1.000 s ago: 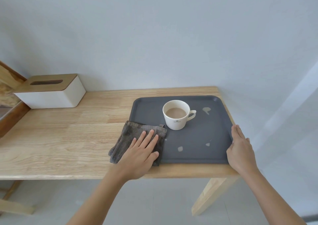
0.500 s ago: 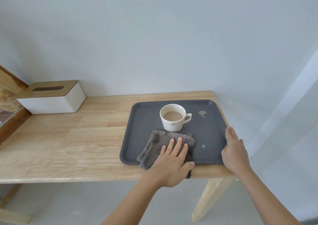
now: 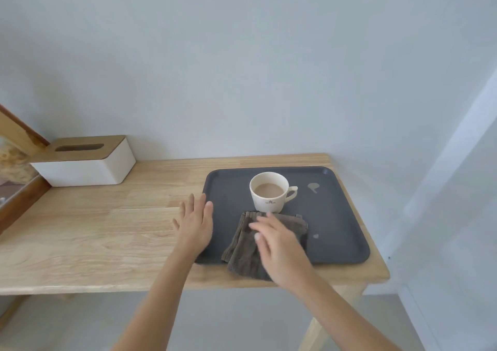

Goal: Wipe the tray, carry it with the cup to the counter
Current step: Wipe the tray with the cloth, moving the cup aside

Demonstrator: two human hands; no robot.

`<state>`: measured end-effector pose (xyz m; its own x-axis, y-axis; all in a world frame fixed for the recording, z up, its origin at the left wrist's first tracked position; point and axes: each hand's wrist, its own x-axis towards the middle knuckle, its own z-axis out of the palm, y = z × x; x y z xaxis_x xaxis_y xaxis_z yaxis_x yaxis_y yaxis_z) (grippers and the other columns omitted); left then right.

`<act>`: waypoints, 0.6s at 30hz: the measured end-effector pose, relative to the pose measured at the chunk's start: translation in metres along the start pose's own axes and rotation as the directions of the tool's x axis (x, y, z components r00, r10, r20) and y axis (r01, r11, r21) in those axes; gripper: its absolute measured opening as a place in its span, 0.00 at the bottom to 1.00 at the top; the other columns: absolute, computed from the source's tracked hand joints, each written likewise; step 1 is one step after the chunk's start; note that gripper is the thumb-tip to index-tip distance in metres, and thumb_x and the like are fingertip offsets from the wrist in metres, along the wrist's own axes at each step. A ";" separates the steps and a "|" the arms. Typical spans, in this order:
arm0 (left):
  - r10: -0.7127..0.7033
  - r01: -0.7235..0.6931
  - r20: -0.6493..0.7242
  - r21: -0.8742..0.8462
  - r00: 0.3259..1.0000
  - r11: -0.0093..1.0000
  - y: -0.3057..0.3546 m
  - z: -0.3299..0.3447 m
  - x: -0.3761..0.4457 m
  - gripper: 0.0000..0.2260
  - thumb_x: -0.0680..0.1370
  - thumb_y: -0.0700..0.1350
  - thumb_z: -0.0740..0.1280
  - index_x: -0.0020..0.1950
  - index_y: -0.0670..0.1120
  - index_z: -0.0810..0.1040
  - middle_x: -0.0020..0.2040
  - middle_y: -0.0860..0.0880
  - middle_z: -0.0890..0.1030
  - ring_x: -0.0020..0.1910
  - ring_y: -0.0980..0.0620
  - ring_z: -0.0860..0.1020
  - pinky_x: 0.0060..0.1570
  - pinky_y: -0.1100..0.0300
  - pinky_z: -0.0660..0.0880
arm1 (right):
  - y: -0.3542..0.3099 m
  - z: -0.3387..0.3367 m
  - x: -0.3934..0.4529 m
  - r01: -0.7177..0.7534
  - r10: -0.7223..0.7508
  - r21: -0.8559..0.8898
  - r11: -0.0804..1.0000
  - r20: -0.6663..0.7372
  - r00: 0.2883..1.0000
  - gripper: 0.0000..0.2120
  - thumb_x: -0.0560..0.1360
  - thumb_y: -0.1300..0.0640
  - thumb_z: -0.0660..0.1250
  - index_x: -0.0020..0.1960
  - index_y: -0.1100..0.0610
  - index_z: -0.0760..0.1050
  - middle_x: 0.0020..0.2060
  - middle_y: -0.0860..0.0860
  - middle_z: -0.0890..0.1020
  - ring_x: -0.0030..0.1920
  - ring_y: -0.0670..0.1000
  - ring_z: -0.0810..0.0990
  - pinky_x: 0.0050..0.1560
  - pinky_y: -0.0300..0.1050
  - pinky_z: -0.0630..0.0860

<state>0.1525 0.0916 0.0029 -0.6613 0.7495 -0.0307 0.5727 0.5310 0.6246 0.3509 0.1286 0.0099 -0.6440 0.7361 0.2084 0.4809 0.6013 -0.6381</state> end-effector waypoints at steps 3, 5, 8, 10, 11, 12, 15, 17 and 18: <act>0.052 -0.060 0.047 0.196 0.998 0.979 -0.008 0.018 -0.001 0.25 0.81 0.58 0.41 0.77 0.56 0.53 0.80 0.50 0.48 0.78 0.47 0.42 0.73 0.38 0.43 | -0.004 0.018 0.005 0.063 -0.024 -0.189 0.980 0.201 0.979 0.30 0.76 0.36 0.38 0.72 0.44 0.64 0.77 0.49 0.59 0.78 0.51 0.50 0.75 0.49 0.49; 0.067 -0.077 0.048 0.276 0.997 0.958 -0.008 0.021 0.000 0.26 0.80 0.59 0.40 0.77 0.56 0.52 0.80 0.50 0.47 0.78 0.46 0.43 0.73 0.37 0.44 | 0.007 0.013 0.002 0.060 0.000 -0.256 0.965 0.228 0.974 0.35 0.72 0.34 0.34 0.71 0.42 0.64 0.77 0.47 0.58 0.78 0.51 0.51 0.76 0.48 0.49; 0.071 -0.088 0.055 0.436 0.996 0.896 -0.010 0.024 0.001 0.30 0.78 0.65 0.40 0.78 0.56 0.50 0.80 0.50 0.45 0.78 0.44 0.43 0.73 0.37 0.45 | 0.028 -0.004 -0.005 0.020 0.037 -0.256 0.967 0.217 0.975 0.24 0.79 0.39 0.44 0.70 0.41 0.67 0.76 0.43 0.60 0.77 0.48 0.53 0.75 0.45 0.50; 0.092 -0.107 0.056 0.505 0.994 0.856 -0.012 0.027 0.001 0.34 0.75 0.70 0.39 0.78 0.55 0.48 0.80 0.49 0.44 0.78 0.42 0.43 0.72 0.36 0.46 | 0.042 -0.015 -0.013 -0.010 0.063 -0.278 0.961 0.184 0.981 0.26 0.77 0.38 0.42 0.69 0.40 0.68 0.75 0.42 0.61 0.77 0.47 0.53 0.74 0.43 0.51; 0.097 -0.112 0.057 0.516 0.994 0.849 -0.013 0.027 0.001 0.37 0.73 0.72 0.39 0.78 0.55 0.48 0.80 0.48 0.44 0.78 0.42 0.44 0.72 0.36 0.47 | 0.049 -0.021 -0.017 -0.031 0.080 -0.289 0.957 0.159 0.984 0.29 0.75 0.37 0.40 0.69 0.39 0.68 0.75 0.42 0.61 0.77 0.47 0.54 0.74 0.43 0.51; 0.100 -0.116 0.059 0.518 0.993 0.848 -0.013 0.028 0.002 0.38 0.72 0.73 0.39 0.78 0.55 0.48 0.80 0.48 0.44 0.78 0.42 0.44 0.72 0.36 0.47 | 0.057 -0.028 -0.021 -0.061 0.103 -0.297 0.953 0.128 0.986 0.31 0.73 0.37 0.38 0.68 0.39 0.69 0.75 0.42 0.62 0.77 0.48 0.55 0.74 0.43 0.51; 0.112 -0.124 0.054 0.514 0.992 0.849 -0.014 0.029 0.003 0.40 0.71 0.74 0.39 0.78 0.55 0.48 0.80 0.48 0.45 0.78 0.41 0.45 0.72 0.36 0.49 | 0.081 -0.049 -0.030 -0.155 0.178 -0.361 0.920 0.031 0.983 0.32 0.73 0.37 0.36 0.68 0.38 0.69 0.74 0.43 0.64 0.76 0.49 0.56 0.73 0.43 0.49; 0.114 -0.124 0.052 0.516 0.992 0.848 -0.014 0.030 0.004 0.40 0.71 0.74 0.38 0.78 0.55 0.49 0.80 0.47 0.45 0.78 0.41 0.46 0.72 0.37 0.49 | 0.090 -0.057 -0.033 -0.187 0.208 -0.413 0.891 0.006 0.978 0.30 0.74 0.38 0.37 0.67 0.37 0.68 0.74 0.43 0.65 0.77 0.51 0.57 0.74 0.48 0.48; 0.117 -0.125 0.049 0.518 0.992 0.846 -0.015 0.030 0.004 0.40 0.71 0.74 0.38 0.78 0.55 0.49 0.80 0.47 0.45 0.78 0.41 0.46 0.72 0.37 0.50 | 0.092 -0.059 -0.034 -0.195 0.220 -0.445 0.874 0.005 0.975 0.29 0.74 0.38 0.37 0.67 0.36 0.68 0.74 0.42 0.65 0.77 0.53 0.56 0.75 0.53 0.45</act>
<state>0.1559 0.0988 -0.0304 -0.5654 0.8248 0.0048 0.8184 0.5602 0.1281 0.4520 0.1773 -0.0125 -0.5250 0.8490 0.0592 0.8107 0.5201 -0.2689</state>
